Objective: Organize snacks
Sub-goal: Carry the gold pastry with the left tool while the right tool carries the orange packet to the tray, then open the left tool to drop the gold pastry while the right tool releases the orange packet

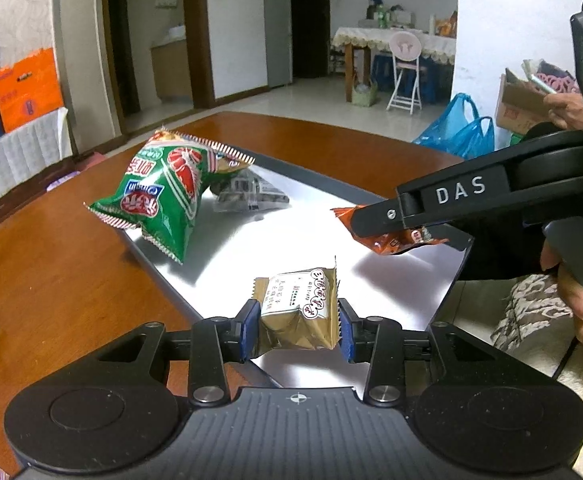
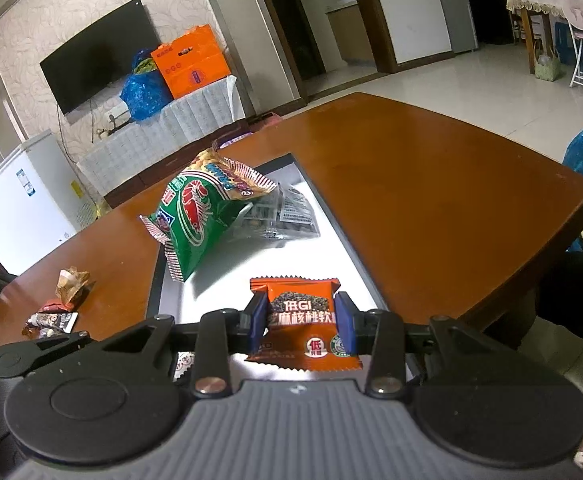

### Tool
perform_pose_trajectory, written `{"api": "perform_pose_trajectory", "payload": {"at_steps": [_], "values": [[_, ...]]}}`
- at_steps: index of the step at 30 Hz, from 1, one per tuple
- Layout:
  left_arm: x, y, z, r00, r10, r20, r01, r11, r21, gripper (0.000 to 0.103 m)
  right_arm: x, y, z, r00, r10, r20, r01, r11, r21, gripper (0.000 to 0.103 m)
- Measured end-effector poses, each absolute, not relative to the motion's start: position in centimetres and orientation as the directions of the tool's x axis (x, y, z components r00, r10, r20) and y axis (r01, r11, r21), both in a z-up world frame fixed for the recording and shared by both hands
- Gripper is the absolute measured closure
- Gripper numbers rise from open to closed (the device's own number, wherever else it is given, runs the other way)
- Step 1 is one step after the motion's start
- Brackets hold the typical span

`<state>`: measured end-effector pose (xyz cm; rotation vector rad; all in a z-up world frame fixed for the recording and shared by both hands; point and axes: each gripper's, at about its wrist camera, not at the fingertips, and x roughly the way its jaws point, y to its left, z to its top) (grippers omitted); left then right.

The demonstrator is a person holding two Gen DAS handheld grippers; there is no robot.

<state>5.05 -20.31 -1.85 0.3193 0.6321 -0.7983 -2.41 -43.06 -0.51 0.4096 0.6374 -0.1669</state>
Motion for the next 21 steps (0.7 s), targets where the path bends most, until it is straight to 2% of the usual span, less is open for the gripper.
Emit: {"api": "perform_pose_trajectory", "payload": {"at_steps": [13,21], "values": [[4.7,-20.6,-2.4,0.526,-0.57,-0.631,0.761,0.646,0.051,0.06,-1.2,-42.6,-1.4,0.746,-0.051,-0.664,0.306,0.912,0.273,0.066],[4.7,-20.4,-1.9,0.53,-0.587,-0.611,0.762,0.647,0.039,0.051,-1.0,-42.2,-1.3,0.747,-0.06,-0.662,0.3,0.919,0.256,0.066]]}}
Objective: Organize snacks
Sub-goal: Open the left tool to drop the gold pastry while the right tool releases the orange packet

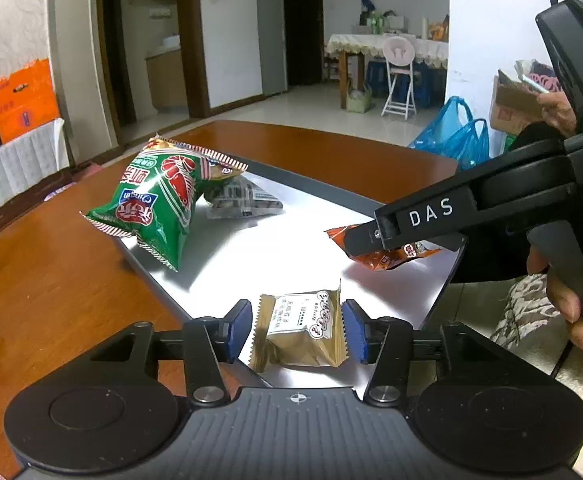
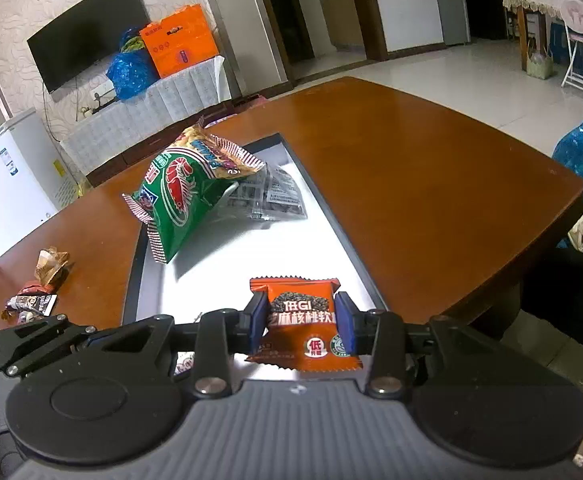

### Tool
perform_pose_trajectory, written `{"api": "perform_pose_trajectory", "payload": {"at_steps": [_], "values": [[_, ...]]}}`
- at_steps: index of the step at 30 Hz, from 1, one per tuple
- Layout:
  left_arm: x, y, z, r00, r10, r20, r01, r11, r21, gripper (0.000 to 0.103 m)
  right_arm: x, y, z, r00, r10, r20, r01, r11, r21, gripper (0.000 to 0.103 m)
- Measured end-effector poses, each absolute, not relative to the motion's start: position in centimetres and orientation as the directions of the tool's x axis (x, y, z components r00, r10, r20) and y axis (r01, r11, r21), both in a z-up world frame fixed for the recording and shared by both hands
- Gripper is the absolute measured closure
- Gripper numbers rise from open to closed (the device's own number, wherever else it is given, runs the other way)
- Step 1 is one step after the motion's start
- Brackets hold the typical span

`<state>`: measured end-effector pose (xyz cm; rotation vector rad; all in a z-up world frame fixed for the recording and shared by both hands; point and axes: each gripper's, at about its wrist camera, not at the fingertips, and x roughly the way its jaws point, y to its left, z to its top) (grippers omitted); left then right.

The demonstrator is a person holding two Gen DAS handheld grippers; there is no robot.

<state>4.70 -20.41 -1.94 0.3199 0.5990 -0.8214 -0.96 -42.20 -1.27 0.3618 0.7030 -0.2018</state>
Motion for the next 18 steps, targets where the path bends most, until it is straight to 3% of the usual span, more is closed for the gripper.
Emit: {"api": "perform_pose_trajectory", "payload": {"at_steps": [8,13,18], "values": [[4.6,-19.9,-1.5,0.523,-0.618,-0.587,0.767,0.641,0.009,0.031,-0.7,-42.0,-1.4,0.741,-0.073,-0.667,0.304,0.923,0.237,0.066],[4.4,-19.2,-1.0,0.548,-0.619,-0.563,0.761,0.648,0.028,0.03,-0.6,-41.9,-1.3,0.743,-0.066,-0.666,0.302,0.921,0.245,0.066],[4.4,-15.6,0.0,0.643,-0.59,-0.489,0.692,0.72,0.041,0.022,-0.9,-41.2,-1.0,0.754,-0.084,-0.652,0.3,0.926,0.228,0.066]]}}
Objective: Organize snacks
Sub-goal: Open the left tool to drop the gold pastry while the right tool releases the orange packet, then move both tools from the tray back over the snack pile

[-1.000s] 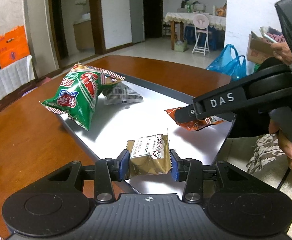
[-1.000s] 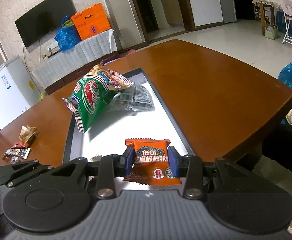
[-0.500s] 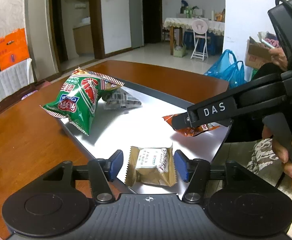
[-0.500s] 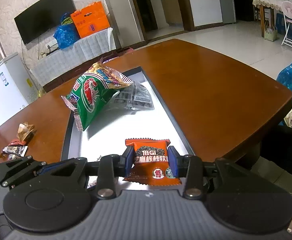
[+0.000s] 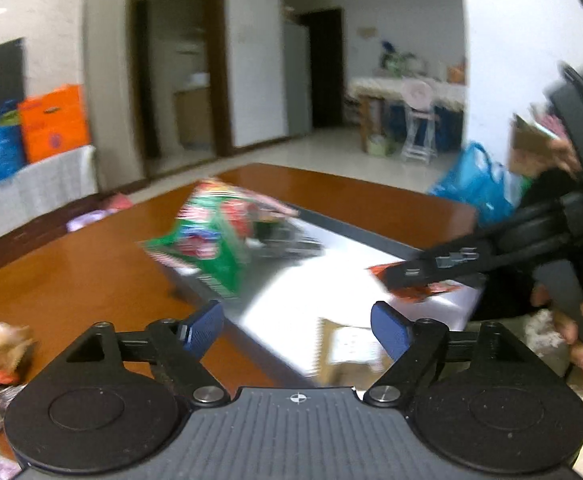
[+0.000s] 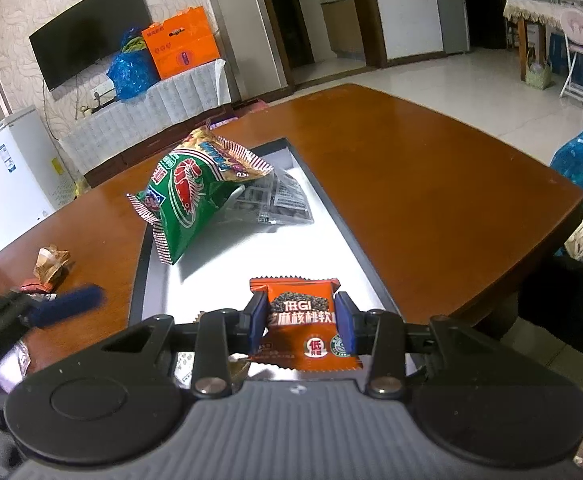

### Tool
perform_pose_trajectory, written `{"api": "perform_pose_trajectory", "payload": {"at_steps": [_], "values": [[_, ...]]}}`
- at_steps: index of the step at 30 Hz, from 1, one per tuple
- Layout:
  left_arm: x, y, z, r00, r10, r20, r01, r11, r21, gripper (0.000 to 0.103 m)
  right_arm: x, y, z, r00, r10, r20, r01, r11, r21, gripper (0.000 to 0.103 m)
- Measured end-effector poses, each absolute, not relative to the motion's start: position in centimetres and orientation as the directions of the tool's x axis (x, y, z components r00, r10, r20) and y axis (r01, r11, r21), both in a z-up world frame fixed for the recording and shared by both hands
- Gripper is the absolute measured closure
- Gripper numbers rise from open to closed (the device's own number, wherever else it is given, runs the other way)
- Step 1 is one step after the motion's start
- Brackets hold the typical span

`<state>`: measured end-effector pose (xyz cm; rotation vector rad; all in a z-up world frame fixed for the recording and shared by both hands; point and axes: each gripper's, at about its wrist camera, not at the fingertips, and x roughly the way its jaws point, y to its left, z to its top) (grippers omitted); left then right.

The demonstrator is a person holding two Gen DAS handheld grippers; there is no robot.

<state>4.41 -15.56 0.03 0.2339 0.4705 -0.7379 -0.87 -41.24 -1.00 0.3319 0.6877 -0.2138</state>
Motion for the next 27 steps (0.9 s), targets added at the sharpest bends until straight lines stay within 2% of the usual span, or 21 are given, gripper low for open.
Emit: {"api": "perform_pose_trajectory", "payload": {"at_steps": [10,13,17,20,25,27], "values": [[5.0,-5.7,-0.2,0.75,-0.409,-0.52,0.481,0.877,0.003,0.02,-1.8,-41.3,-1.0,0.742,-0.168,-0.649,0.383,0.9,0.206,0.065],[4.9,-3.9,0.3,0.768,-0.388,-0.51,0.437,0.899,-0.026,0.02,-1.9,-41.0,-0.9,0.742,-0.186,-0.644,0.392,0.9,0.192,0.064],[4.6,-2.3,0.9,0.779,-0.38,-0.499,0.407,0.911,-0.058,0.02,-2.0,-40.5,-0.8,0.748,-0.19,-0.636,0.379,0.909,0.174,0.056],[4.3,-1.7,1.3,0.782,-0.372,-0.5,0.382,0.92,-0.086,0.019,-2.3,-40.1,-0.5,0.76,-0.196,-0.62,0.367,0.916,0.16,0.055],[4.3,-0.3,1.5,0.792,-0.346,-0.503,0.321,0.937,-0.139,0.018,-3.1,-39.5,0.1,0.795,-0.192,-0.575,0.337,0.929,0.155,0.054],[4.6,0.5,1.5,0.8,-0.328,-0.503,0.288,0.945,-0.158,0.018,-3.5,-39.0,0.6,0.818,-0.19,-0.543,0.322,0.934,0.158,0.05]]}}
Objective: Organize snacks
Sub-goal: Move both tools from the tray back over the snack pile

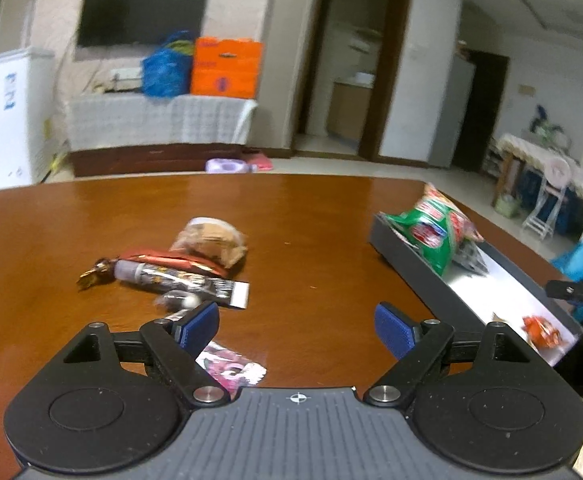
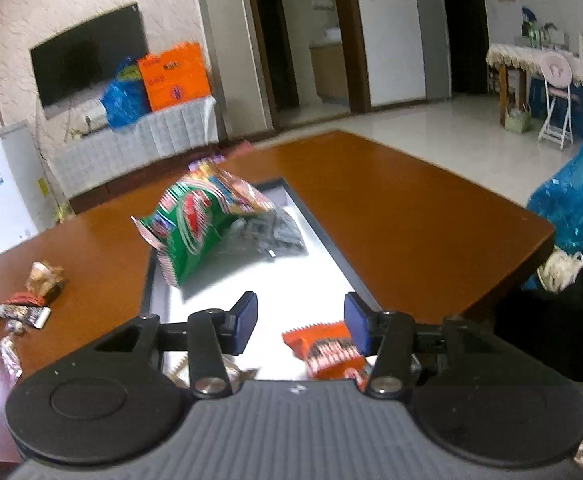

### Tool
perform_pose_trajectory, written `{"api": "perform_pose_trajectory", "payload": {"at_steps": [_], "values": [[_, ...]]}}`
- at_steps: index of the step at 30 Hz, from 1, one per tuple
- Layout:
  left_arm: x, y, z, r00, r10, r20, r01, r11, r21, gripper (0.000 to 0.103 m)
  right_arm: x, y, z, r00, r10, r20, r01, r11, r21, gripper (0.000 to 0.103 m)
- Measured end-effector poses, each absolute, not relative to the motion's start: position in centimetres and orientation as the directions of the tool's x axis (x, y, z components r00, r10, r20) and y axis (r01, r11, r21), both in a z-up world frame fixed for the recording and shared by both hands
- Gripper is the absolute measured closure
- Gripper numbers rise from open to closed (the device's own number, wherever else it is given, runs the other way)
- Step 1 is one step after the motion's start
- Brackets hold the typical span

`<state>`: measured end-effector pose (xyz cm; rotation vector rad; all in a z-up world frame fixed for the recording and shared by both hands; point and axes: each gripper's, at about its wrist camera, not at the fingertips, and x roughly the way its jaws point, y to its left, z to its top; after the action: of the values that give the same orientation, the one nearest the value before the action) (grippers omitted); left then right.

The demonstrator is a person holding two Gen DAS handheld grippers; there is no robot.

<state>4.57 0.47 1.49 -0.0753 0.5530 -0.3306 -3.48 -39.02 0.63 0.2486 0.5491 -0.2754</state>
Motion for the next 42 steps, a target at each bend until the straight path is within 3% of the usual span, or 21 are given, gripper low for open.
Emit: {"api": "perform_pose_trajectory", "payload": {"at_steps": [5,12,17,23,37,42], "values": [[5.3,3.2,2.1,0.852,-0.238,-0.467,0.191,0.971,-0.146,0.017,-3.8,-35.8,2.4,0.886,-0.078,-0.458,0.194,0.958,0.211,0.039],[7.5,7.8,2.1,0.877,-0.089,-0.473,-0.016,0.977,-0.213,0.016,-2.0,-27.7,3.7,0.931,0.126,-0.341,-0.081,0.987,0.141,0.025],[8.4,10.5,2.0,0.874,-0.049,-0.484,-0.098,0.957,-0.274,0.016,0.2,-22.4,2.0,0.885,0.263,-0.384,-0.251,0.964,0.082,0.025],[9.2,12.0,1.2,0.851,-0.072,-0.52,-0.138,0.925,-0.353,0.016,1.3,-15.3,-2.0,0.804,0.381,-0.457,-0.507,0.84,-0.191,0.025],[11.2,8.6,0.2,0.814,-0.199,-0.546,0.03,0.953,-0.303,0.017,5.5,-12.5,-4.5,0.7,0.492,-0.518,-0.569,0.822,0.012,0.025],[12.5,7.0,-0.5,0.779,-0.245,-0.577,0.099,0.957,-0.273,0.021,7.0,-11.8,-5.1,0.674,0.49,-0.554,-0.572,0.82,0.029,0.038]]}}
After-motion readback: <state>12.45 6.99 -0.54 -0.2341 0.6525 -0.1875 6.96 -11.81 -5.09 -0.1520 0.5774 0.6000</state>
